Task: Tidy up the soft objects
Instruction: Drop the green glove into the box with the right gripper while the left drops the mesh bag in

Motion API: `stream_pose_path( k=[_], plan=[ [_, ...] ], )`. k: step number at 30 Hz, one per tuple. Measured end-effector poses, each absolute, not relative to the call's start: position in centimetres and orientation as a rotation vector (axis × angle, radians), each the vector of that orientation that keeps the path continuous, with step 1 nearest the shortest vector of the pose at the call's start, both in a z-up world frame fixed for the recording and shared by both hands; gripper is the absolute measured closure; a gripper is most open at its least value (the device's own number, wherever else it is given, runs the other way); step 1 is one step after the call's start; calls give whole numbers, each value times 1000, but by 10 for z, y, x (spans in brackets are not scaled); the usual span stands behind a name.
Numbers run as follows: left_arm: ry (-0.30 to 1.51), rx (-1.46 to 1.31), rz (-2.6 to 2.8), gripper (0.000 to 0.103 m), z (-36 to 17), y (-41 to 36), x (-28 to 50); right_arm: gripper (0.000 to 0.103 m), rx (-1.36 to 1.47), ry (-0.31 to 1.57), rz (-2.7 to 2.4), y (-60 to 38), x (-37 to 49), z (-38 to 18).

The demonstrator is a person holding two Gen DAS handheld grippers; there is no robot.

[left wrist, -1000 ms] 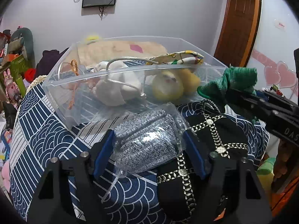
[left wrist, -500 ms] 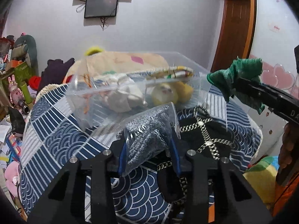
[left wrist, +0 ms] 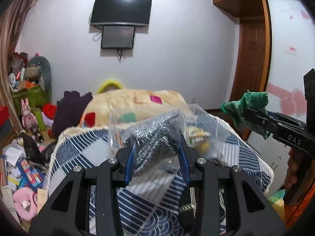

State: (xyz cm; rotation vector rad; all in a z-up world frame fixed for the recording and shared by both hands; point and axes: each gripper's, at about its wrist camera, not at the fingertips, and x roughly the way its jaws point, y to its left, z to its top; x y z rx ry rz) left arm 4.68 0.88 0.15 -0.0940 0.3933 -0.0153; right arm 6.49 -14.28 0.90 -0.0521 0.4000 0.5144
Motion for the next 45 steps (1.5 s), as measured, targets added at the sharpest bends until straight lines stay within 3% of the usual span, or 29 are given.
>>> stream_pose_path(
  k=[15,29,35,37,40,45],
  plan=[
    [427,-82,39,64,-1,24,104,70,-45,419,488,-122,104,12],
    [545,-70,41,64,-30,24,153,70,-98,576,473,-100,143,-25],
    [589,-65,52,62,-41,24,159,69,-116,620,470,-95,150,-35],
    [592,-71,48,56,-41,25,157,68,-114,629,476,-95,148,-36],
    [596,-80,41,50,-42,25,155,64,-119,626,477,-95,146,-36],
    [588,-89,34,47,-39,25,150,44,-127,615,491,-97,140,-32]
  ],
)
